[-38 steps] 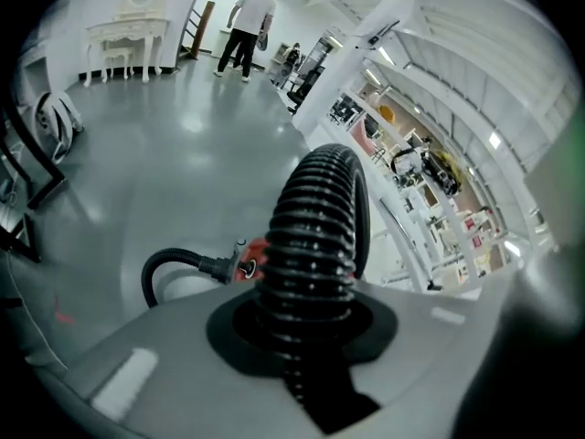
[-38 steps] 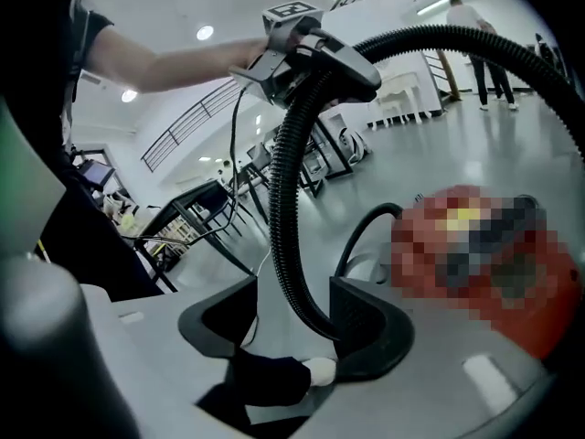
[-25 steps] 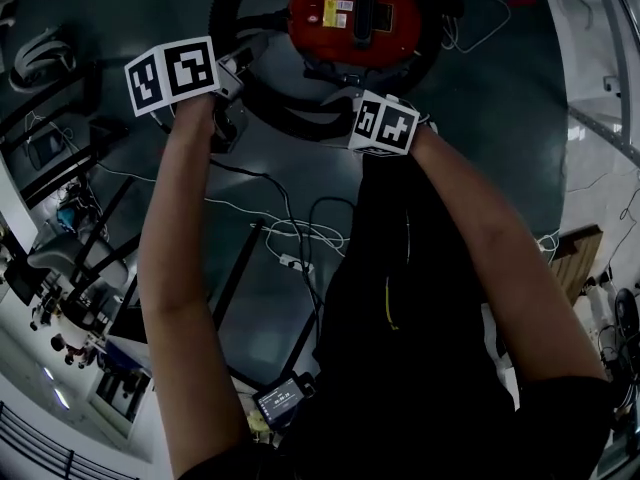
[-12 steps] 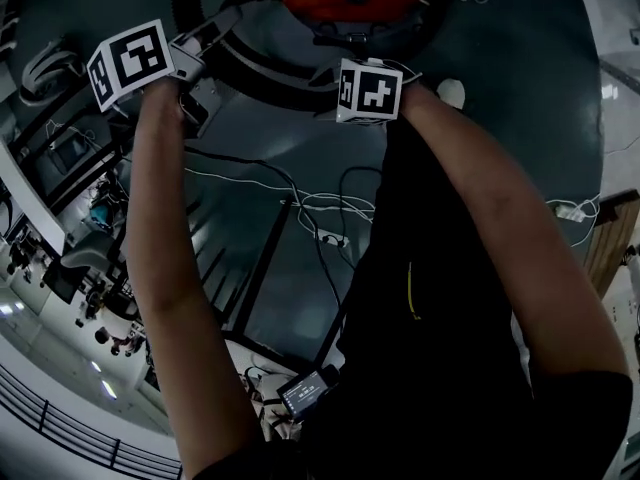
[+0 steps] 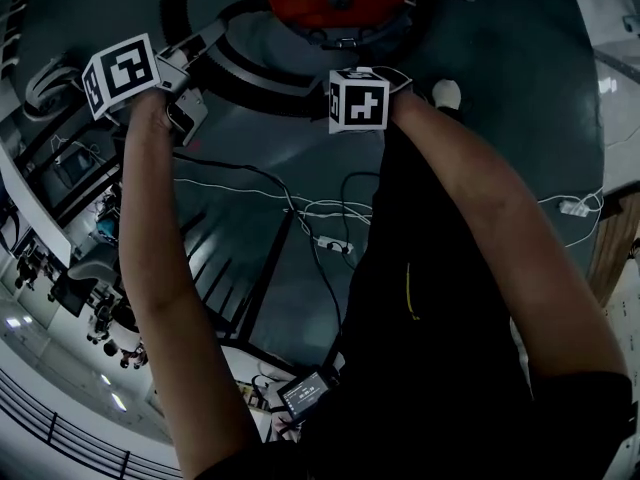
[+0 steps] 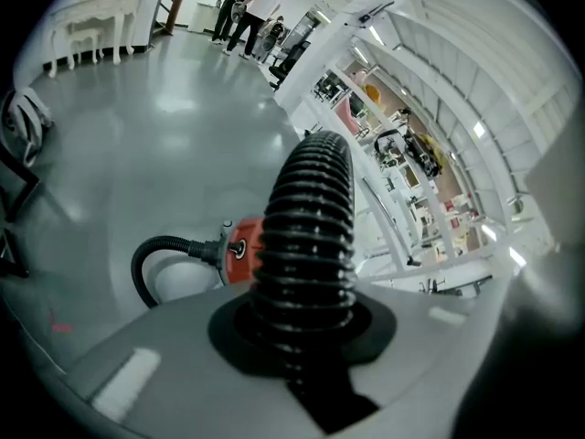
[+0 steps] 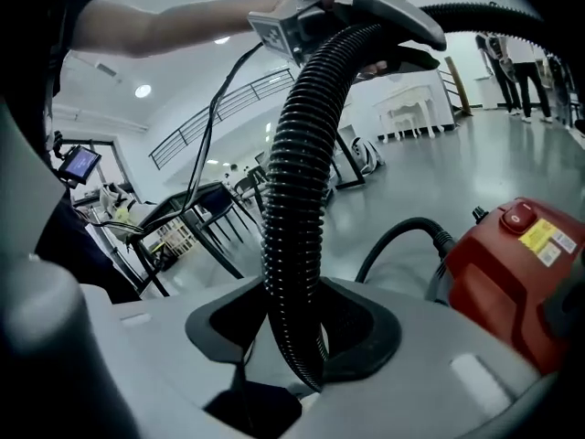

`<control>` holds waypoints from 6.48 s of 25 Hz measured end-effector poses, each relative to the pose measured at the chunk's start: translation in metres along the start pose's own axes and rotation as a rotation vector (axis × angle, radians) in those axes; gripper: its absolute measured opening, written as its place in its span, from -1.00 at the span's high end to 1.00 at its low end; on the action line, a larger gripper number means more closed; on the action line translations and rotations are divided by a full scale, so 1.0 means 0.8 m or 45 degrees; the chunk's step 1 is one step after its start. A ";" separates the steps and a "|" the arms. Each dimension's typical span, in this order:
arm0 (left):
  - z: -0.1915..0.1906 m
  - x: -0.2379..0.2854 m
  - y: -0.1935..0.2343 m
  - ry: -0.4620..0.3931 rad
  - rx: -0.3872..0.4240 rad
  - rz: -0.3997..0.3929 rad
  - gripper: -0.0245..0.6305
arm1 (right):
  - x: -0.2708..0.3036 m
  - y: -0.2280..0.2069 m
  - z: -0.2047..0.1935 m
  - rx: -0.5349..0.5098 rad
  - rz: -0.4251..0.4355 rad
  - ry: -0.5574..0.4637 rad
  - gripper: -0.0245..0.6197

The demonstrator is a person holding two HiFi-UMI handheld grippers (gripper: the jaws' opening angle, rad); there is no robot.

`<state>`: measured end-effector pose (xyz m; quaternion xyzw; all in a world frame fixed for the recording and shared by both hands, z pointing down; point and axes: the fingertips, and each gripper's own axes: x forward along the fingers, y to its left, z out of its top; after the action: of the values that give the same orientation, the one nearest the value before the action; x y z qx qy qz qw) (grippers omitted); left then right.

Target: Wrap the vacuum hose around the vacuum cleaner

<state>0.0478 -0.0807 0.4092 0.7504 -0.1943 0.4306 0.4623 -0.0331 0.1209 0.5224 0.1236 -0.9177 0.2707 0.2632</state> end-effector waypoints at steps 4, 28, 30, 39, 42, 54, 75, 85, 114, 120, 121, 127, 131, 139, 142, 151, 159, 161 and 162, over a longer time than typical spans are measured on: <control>0.004 -0.002 -0.003 0.001 0.008 -0.014 0.68 | -0.025 0.004 -0.002 0.022 -0.022 0.059 0.38; 0.009 -0.049 -0.068 -0.002 -0.025 0.000 0.68 | -0.173 0.091 0.044 0.031 -0.030 0.434 0.40; 0.014 -0.050 -0.066 -0.016 -0.043 0.007 0.68 | -0.185 0.085 0.046 0.011 -0.037 0.463 0.40; 0.038 -0.043 -0.056 -0.050 -0.130 0.008 0.68 | -0.231 0.050 0.045 -0.019 -0.012 0.519 0.43; 0.040 -0.037 -0.050 -0.063 -0.164 -0.001 0.68 | -0.242 0.045 0.049 -0.027 0.025 0.549 0.43; 0.033 -0.014 -0.016 -0.134 -0.384 -0.051 0.67 | -0.280 0.012 0.041 -0.083 0.105 0.817 0.44; 0.073 -0.003 -0.022 -0.258 -0.420 -0.077 0.66 | -0.331 -0.048 0.048 -0.233 -0.020 1.080 0.44; 0.069 0.014 -0.022 -0.323 -0.537 -0.053 0.66 | -0.348 -0.082 0.023 -0.368 0.012 1.222 0.45; 0.070 0.017 0.018 -0.532 -0.637 0.013 0.68 | -0.324 -0.153 0.012 -0.671 -0.272 1.083 0.47; 0.051 0.026 0.046 -0.608 -0.672 -0.009 0.68 | -0.298 -0.169 -0.001 -0.798 -0.413 1.060 0.47; 0.052 0.025 0.050 -0.624 -0.675 -0.017 0.68 | -0.295 -0.173 0.000 -0.818 -0.440 1.054 0.48; 0.075 0.003 0.066 -0.730 -0.702 -0.063 0.68 | -0.291 -0.195 0.027 -0.888 -0.587 1.035 0.49; 0.110 -0.024 0.059 -0.789 -0.677 -0.113 0.68 | -0.304 -0.207 0.057 -0.918 -0.681 1.032 0.50; 0.157 -0.087 0.045 -0.899 -0.649 -0.184 0.68 | -0.322 -0.212 0.119 -0.979 -0.764 0.990 0.51; 0.161 -0.108 0.043 -0.929 -0.641 -0.207 0.68 | -0.320 -0.206 0.135 -0.998 -0.783 0.973 0.51; 0.166 -0.174 0.041 -1.043 -0.632 -0.315 0.69 | -0.322 -0.186 0.187 -1.047 -0.849 0.912 0.51; 0.115 -0.160 0.100 -1.093 -0.722 -0.266 0.69 | -0.271 -0.180 0.173 -1.137 -0.844 0.829 0.53; 0.091 -0.138 0.123 -1.119 -0.801 -0.254 0.69 | -0.258 -0.186 0.157 -1.146 -0.831 0.801 0.53; 0.079 -0.127 0.133 -1.131 -0.844 -0.249 0.68 | -0.252 -0.189 0.149 -1.151 -0.823 0.779 0.54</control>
<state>-0.0520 -0.1990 0.3688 0.6888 -0.4248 -0.0558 0.5848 0.1409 -0.0536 0.3914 0.1881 -0.7409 -0.2137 0.6084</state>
